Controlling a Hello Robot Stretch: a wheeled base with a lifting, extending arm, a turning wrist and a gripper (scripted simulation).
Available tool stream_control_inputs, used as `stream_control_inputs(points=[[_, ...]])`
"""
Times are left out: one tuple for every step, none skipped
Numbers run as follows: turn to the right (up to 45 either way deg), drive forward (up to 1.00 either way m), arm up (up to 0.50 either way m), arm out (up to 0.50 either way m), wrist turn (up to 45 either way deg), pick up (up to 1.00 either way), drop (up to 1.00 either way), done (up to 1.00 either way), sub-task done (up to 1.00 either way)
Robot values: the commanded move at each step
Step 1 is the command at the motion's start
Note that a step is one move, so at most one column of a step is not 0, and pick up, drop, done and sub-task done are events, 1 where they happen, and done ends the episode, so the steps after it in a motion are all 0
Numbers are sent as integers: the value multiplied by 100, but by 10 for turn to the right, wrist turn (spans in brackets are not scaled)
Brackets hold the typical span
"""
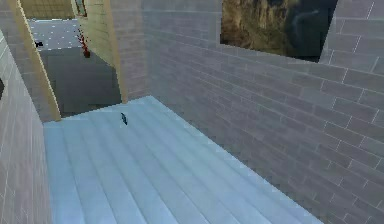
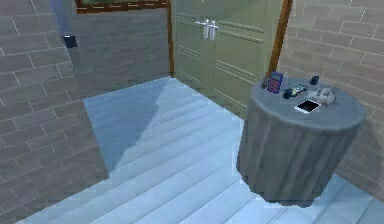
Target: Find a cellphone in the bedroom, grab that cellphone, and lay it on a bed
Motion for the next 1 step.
stream_control_inputs(points=[[0,15,0,0,0,0,0,0,0]])
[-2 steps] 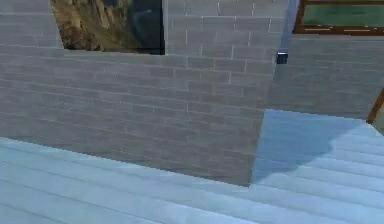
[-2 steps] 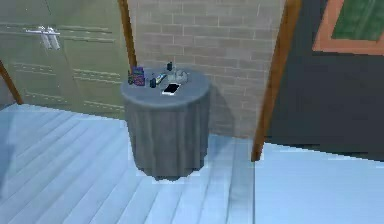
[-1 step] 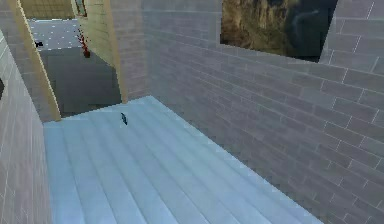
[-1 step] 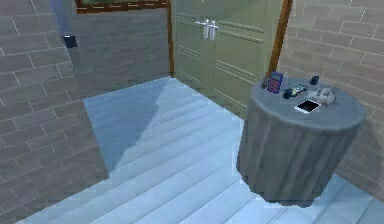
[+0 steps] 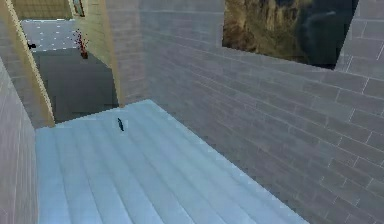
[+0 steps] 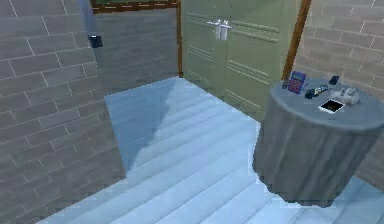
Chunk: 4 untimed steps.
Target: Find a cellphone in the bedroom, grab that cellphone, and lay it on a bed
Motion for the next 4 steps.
stream_control_inputs(points=[[-270,0,0,0,0,0,0,0,0],[0,100,0,0,0,0,0,0,0],[0,100,0,0,0,0,0,0,0],[-30,0,0,0,0,0,0,0,0]])
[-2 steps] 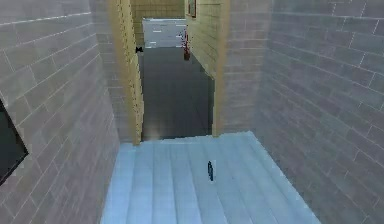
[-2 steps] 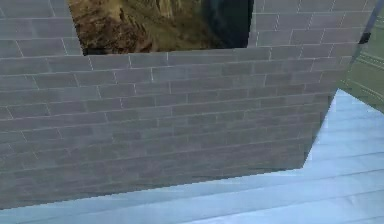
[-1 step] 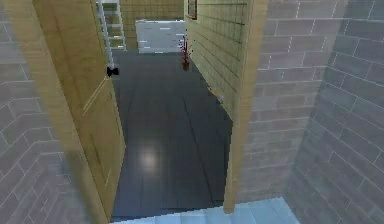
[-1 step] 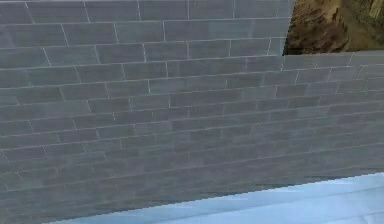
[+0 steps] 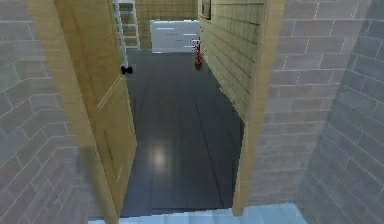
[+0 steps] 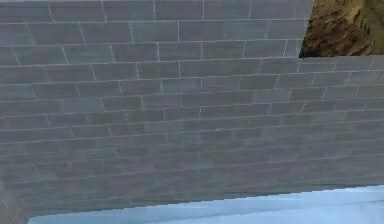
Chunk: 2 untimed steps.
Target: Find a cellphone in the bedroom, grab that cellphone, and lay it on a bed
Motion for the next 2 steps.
stream_control_inputs(points=[[0,45,0,0,0,0,0,0,0],[0,100,0,0,0,0,0,0,0]])
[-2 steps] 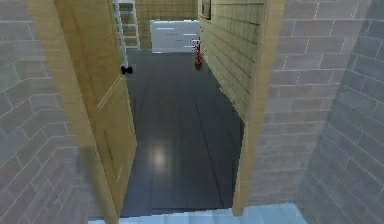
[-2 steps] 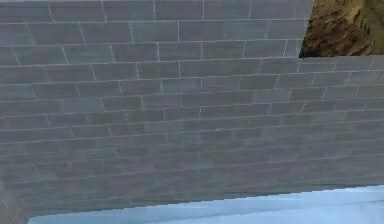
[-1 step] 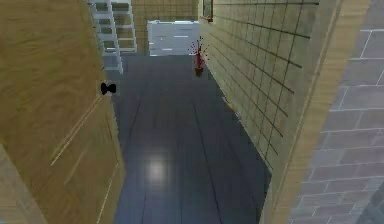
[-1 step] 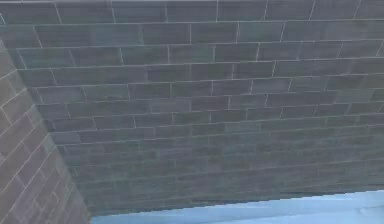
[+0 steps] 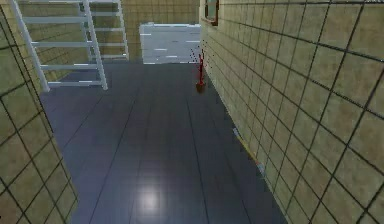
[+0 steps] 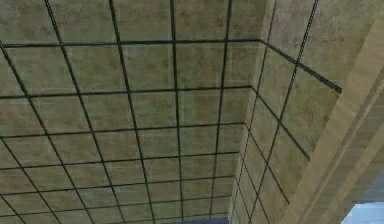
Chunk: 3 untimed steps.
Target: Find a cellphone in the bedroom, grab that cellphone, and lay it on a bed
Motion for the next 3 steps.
stream_control_inputs(points=[[60,0,0,0,0,0,0,0,0],[0,20,0,0,0,0,0,0,0],[-90,0,0,0,0,0,0,0,0]])
